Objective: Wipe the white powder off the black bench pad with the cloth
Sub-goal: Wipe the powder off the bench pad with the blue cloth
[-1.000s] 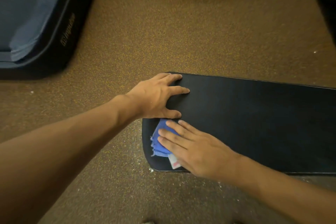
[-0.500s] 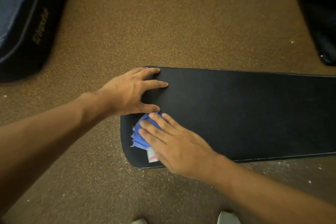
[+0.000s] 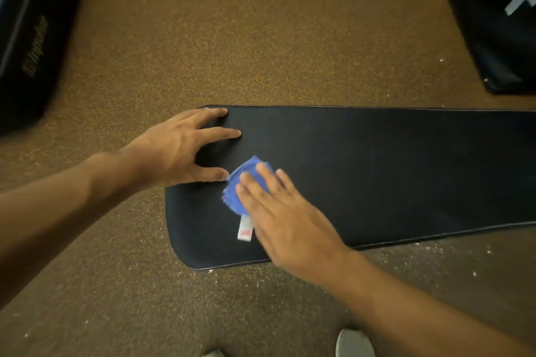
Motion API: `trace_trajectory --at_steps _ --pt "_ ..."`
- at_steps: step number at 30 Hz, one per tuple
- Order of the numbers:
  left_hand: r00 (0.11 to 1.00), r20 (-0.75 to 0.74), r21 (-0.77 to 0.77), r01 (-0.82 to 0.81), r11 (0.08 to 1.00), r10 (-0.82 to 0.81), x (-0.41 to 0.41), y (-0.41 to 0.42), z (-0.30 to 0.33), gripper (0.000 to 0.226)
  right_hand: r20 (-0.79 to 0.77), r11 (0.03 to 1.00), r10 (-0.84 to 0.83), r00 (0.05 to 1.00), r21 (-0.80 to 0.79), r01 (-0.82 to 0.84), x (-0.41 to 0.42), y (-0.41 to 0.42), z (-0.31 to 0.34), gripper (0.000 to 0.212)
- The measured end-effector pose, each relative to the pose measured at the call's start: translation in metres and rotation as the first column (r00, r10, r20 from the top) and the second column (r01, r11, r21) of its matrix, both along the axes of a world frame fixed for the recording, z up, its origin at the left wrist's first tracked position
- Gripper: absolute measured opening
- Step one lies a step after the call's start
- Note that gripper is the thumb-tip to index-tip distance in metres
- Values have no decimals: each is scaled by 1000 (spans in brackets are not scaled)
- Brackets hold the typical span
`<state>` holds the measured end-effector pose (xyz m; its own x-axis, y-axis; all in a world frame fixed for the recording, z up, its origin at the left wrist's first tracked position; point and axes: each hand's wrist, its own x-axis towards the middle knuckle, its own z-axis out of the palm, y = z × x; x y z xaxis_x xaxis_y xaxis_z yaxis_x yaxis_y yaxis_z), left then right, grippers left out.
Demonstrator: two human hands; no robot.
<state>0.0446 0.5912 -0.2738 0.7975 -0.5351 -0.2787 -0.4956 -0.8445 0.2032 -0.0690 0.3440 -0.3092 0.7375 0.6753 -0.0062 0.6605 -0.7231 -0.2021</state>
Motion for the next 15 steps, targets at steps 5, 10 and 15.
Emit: trace_trajectory --at_steps 5,10,15 --pt "999 -39 24 -17 1000 18 1 0 5 92 1 973 213 977 -87 -212 -16 -70 5 62" --pt "999 -42 9 -15 1000 15 0 1 0 91 36 993 -104 994 -55 106 26 -66 6 57" --pt "998 -61 19 -32 999 33 0 1 5 92 -3 993 89 996 -77 -89 -24 -67 0 63"
